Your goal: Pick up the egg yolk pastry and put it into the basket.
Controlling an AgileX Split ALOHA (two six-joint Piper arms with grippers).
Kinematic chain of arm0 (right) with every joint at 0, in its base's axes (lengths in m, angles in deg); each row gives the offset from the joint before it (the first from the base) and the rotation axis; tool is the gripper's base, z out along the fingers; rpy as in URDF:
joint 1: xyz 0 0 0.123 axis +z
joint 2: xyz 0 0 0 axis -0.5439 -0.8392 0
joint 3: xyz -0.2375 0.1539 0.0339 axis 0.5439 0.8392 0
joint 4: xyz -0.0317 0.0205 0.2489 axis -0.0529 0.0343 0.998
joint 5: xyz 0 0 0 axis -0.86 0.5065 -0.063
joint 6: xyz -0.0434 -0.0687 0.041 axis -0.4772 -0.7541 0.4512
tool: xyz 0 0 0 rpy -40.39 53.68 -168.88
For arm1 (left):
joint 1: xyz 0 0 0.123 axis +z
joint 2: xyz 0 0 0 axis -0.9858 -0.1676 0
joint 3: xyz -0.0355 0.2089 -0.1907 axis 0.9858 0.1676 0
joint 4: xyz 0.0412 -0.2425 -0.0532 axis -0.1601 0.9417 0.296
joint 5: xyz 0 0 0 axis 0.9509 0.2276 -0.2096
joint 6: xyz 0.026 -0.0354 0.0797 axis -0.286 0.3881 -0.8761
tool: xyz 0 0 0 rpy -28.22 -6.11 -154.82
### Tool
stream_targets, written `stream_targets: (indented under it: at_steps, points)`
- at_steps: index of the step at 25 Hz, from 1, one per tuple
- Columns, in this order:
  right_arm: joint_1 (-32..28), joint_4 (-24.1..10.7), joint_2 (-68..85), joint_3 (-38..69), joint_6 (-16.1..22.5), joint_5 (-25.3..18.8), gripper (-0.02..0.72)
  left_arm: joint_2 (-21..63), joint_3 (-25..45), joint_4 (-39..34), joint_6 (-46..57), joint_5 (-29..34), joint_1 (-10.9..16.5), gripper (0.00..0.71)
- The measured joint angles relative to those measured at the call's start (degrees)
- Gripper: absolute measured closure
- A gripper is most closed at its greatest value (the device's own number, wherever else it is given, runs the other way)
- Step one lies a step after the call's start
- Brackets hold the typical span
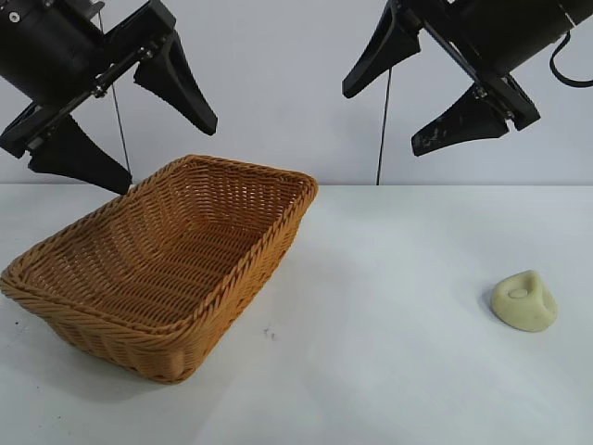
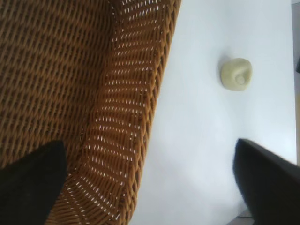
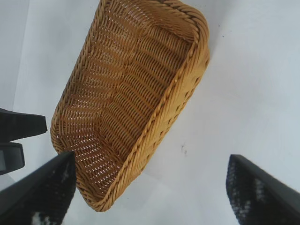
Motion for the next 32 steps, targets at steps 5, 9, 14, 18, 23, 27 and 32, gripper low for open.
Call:
stream_targets:
  at_steps: [5,9,14,18,23,27,32]
  points:
    - [0.0,0.0,0.0,0.0,0.0,0.0,0.08,0.0,0.0,0.0,0.0,0.0,0.0,0.018]
    - [0.0,0.0,0.0,0.0,0.0,0.0,0.08,0.0,0.0,0.0,0.0,0.0,0.0,0.018]
    - [0.0,0.0,0.0,0.0,0.0,0.0,0.08,0.0,0.0,0.0,0.0,0.0,0.0,0.018]
    - [0.0,0.0,0.0,0.0,0.0,0.0,0.08,0.0,0.0,0.0,0.0,0.0,0.0,0.018]
    - [0.0,0.0,0.0,0.0,0.0,0.0,0.08,0.0,0.0,0.0,0.0,0.0,0.0,0.018]
    - [0.0,0.0,0.0,0.0,0.0,0.0,0.08,0.0,0.0,0.9,0.0,0.0,0.0,0.018]
    - [0.0,0.0,0.0,0.0,0.0,0.0,0.08,0.0,0.0,1.5,0.0,0.4,0.0,0.018]
